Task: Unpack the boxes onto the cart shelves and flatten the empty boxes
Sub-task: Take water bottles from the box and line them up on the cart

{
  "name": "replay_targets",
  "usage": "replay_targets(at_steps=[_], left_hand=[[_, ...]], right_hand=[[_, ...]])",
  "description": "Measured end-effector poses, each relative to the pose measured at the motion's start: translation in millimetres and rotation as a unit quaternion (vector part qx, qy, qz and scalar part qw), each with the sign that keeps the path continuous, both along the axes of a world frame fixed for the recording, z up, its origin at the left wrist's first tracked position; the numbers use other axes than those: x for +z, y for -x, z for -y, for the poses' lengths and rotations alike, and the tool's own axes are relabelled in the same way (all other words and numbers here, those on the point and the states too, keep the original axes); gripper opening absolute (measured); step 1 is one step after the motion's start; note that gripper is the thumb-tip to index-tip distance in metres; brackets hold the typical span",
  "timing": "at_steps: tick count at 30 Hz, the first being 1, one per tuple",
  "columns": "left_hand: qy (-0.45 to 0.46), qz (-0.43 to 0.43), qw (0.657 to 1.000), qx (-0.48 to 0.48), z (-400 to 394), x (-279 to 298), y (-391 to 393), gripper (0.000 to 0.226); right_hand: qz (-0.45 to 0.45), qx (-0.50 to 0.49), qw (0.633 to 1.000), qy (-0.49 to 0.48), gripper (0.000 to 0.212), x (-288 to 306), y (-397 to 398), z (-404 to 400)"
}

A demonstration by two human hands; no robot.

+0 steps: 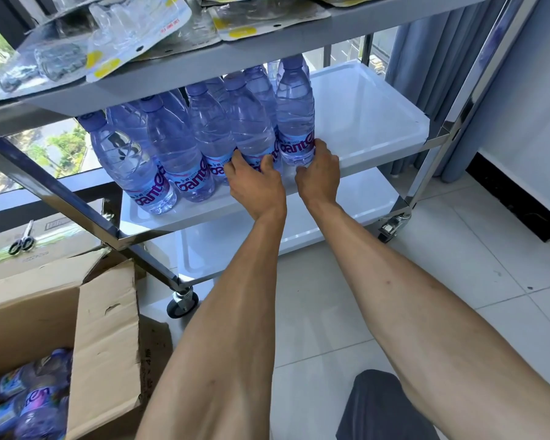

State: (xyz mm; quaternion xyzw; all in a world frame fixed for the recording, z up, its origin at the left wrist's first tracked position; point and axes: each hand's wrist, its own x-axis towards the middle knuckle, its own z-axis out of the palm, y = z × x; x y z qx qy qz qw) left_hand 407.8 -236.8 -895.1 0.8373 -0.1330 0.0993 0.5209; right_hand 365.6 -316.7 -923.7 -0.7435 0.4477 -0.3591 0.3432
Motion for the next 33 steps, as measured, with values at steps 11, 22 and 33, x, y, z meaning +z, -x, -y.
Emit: replay_targets(at_steps=[11,22,33], left_hand=[[-0.021,0.007,0.999,-0.033,5.0,-1.0,-6.8,0.049],[-0.08,-0.003,0.996,-0.041,-5.2,-12.4,-11.8,0.033],[-0.059,-0.04,0.997,-0.013,4.8,-11.3,-19.1,0.023]], right_hand=[[0.004,-0.019,1.0,-0.005,0.041,1.3,-3.1,-2.2],[-0.003,-0.04,0.999,-0.013,0.051,3.3,-6.4,-10.3],[-0.008,-0.032,0.999,-0.015,0.053,5.6,-4.7,-10.9]])
